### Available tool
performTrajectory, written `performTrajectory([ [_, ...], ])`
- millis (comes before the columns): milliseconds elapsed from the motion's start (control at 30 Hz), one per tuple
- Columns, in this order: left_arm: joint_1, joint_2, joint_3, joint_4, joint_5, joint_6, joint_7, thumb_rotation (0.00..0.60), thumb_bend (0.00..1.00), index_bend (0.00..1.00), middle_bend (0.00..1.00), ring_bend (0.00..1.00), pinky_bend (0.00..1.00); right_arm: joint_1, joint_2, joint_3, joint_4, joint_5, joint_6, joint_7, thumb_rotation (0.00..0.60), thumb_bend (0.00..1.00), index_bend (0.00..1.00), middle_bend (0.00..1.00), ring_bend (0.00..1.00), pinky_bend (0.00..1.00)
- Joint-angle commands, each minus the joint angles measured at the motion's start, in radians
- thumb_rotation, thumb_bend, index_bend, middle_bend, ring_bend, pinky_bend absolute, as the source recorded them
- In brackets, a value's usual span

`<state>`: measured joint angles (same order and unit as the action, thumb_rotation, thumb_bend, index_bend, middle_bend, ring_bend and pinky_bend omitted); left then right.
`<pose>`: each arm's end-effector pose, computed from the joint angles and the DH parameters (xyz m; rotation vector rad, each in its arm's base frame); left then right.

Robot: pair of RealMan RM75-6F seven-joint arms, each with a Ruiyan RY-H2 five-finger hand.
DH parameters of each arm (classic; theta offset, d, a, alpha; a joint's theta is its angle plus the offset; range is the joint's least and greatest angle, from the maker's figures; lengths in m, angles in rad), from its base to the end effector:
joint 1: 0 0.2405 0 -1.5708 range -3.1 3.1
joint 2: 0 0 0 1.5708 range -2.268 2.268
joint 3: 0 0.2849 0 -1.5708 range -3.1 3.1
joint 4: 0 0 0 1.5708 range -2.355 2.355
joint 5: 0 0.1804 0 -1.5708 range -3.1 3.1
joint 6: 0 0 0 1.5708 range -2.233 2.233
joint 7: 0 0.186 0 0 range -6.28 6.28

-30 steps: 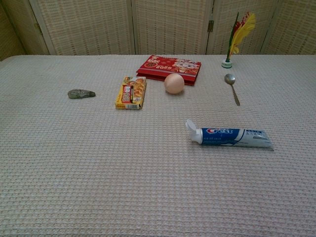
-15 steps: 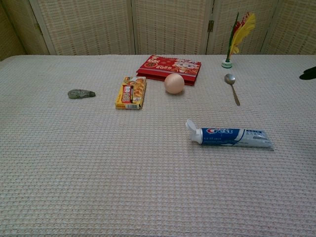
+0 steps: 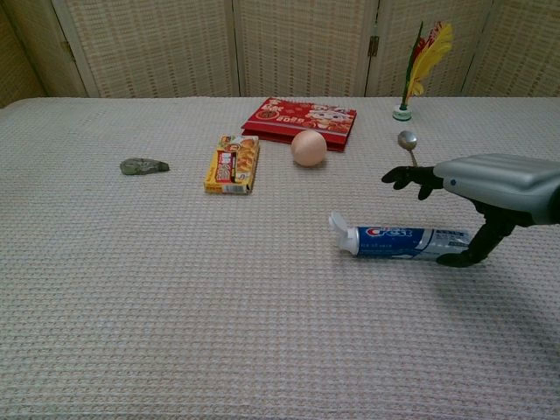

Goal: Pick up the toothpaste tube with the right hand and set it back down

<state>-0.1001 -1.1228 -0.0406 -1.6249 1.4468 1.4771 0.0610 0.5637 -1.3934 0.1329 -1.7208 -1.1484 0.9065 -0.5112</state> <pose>-0.3296 0.2257 0.1969 -1.3728 -0.8959 -0.8484 -0.1995 -0.3299 0.0175 1.9740 -0.9662 0.7457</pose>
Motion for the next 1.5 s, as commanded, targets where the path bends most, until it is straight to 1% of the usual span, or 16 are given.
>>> performTrajectory([
  [33, 0.001, 0.0, 0.0, 0.002, -0.003, -0.004, 0.0, 0.6, 0.43, 0.09, 0.17, 0.14, 0.0, 0.044, -0.051, 0.015, 0.041, 0.064, -0.022, -0.04, 0.6, 0.31, 0.1, 0.17, 0.23, 0.18],
  [200, 0.001, -0.001, -0.002, 0.008, -0.007, -0.009, -0.004, 0.6, 0.43, 0.1, 0.17, 0.14, 0.0, 0.078, -0.086, 0.016, 0.089, 0.118, -0.032, -0.054, 0.6, 0.31, 0.18, 0.24, 0.28, 0.21],
  [300, 0.0, -0.002, -0.003, 0.011, -0.009, -0.013, -0.004, 0.6, 0.43, 0.1, 0.17, 0.14, 0.0, 0.094, -0.098, 0.012, 0.114, 0.144, -0.039, -0.057, 0.6, 0.35, 0.23, 0.27, 0.31, 0.23],
  [533, -0.002, -0.007, -0.006, 0.014, -0.013, -0.02, 0.001, 0.6, 0.43, 0.1, 0.17, 0.14, 0.0, 0.121, -0.115, 0.0, 0.144, 0.163, -0.04, -0.053, 0.6, 0.45, 0.3, 0.32, 0.36, 0.32],
  [667, -0.003, -0.008, -0.007, 0.016, -0.015, -0.024, 0.003, 0.6, 0.43, 0.1, 0.17, 0.14, 0.0, 0.132, -0.123, -0.01, 0.157, 0.168, -0.038, -0.054, 0.6, 0.46, 0.32, 0.33, 0.37, 0.36],
  [1033, -0.001, -0.011, -0.008, 0.029, -0.028, -0.036, -0.009, 0.6, 0.43, 0.1, 0.17, 0.14, 0.0, 0.149, -0.142, -0.036, 0.186, 0.184, -0.023, -0.06, 0.6, 0.46, 0.34, 0.34, 0.39, 0.35],
  [1167, -0.002, -0.012, -0.009, 0.034, -0.026, -0.037, -0.012, 0.6, 0.43, 0.09, 0.17, 0.14, 0.0, 0.155, -0.151, -0.041, 0.193, 0.184, -0.015, -0.064, 0.6, 0.47, 0.39, 0.37, 0.42, 0.37],
  [1233, -0.003, -0.013, -0.011, 0.038, -0.027, -0.039, -0.013, 0.6, 0.43, 0.09, 0.17, 0.14, 0.0, 0.158, -0.155, -0.043, 0.195, 0.185, -0.013, -0.066, 0.6, 0.49, 0.42, 0.39, 0.44, 0.39],
  [1300, -0.006, -0.014, -0.013, 0.041, -0.027, -0.041, -0.015, 0.6, 0.43, 0.1, 0.17, 0.14, 0.0, 0.161, -0.159, -0.044, 0.197, 0.183, -0.01, -0.067, 0.6, 0.58, 0.48, 0.42, 0.48, 0.42],
  [1333, -0.01, -0.015, -0.015, 0.044, -0.023, -0.043, -0.017, 0.6, 0.43, 0.1, 0.17, 0.14, 0.0, 0.164, -0.16, -0.045, 0.197, 0.181, -0.01, -0.069, 0.6, 0.61, 0.49, 0.43, 0.49, 0.43],
  [1400, -0.019, -0.013, -0.018, 0.045, -0.013, -0.049, -0.027, 0.6, 0.43, 0.1, 0.17, 0.14, 0.0, 0.171, -0.156, -0.045, 0.19, 0.177, -0.017, -0.067, 0.6, 0.71, 0.53, 0.47, 0.53, 0.49],
  [1500, -0.04, -0.004, -0.025, 0.039, 0.01, -0.063, -0.057, 0.6, 0.43, 0.1, 0.17, 0.14, 0.0, 0.188, -0.133, -0.037, 0.158, 0.158, -0.028, -0.063, 0.6, 0.81, 0.57, 0.49, 0.58, 0.54],
])
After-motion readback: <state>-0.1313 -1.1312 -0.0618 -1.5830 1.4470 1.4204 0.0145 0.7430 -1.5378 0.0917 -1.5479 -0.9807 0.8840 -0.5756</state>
